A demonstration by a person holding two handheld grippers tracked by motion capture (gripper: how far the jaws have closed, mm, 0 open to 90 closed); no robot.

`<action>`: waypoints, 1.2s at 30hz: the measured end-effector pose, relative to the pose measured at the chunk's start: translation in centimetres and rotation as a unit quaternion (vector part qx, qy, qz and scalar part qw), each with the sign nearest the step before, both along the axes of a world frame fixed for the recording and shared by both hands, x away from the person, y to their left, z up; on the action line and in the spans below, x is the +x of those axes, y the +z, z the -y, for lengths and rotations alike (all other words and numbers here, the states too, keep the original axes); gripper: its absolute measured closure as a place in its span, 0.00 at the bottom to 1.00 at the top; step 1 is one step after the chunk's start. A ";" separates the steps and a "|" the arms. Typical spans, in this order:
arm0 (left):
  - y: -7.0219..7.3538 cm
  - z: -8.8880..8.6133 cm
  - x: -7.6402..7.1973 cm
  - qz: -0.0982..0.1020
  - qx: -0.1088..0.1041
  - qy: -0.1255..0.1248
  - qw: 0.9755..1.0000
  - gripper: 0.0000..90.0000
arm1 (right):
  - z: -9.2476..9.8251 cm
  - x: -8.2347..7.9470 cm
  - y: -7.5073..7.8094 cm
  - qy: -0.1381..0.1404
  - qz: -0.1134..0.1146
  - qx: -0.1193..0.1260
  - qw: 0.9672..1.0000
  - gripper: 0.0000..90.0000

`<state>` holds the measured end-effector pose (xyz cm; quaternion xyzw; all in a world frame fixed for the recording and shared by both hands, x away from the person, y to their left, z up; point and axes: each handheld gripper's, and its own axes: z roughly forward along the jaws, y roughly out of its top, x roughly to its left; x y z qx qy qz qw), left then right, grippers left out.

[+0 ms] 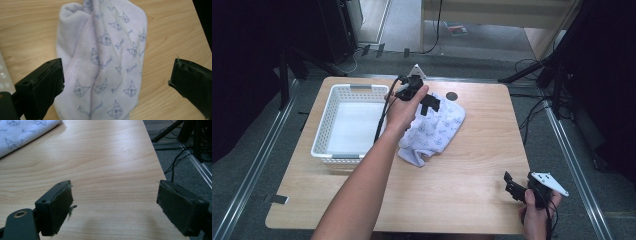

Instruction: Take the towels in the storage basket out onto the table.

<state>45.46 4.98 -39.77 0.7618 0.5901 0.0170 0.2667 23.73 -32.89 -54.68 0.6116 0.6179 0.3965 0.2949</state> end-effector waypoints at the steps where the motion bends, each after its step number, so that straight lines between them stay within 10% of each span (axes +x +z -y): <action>1: 0.1 -0.6 -0.1 0.000 -0.003 0.002 1.000 0.00 | 0.0 0.0 0.0 -0.001 -0.001 0.001 1.000 0.15; 7: 0.7 -4.1 -0.5 0.004 -0.023 0.018 1.000 0.00 | -0.1 0.0 0.0 -0.001 0.000 -0.004 1.000 0.15; 36: -1.2 -18.3 -6.1 0.039 0.042 0.113 0.992 0.00 | -0.1 0.0 0.0 -0.001 -0.003 -0.006 1.000 0.15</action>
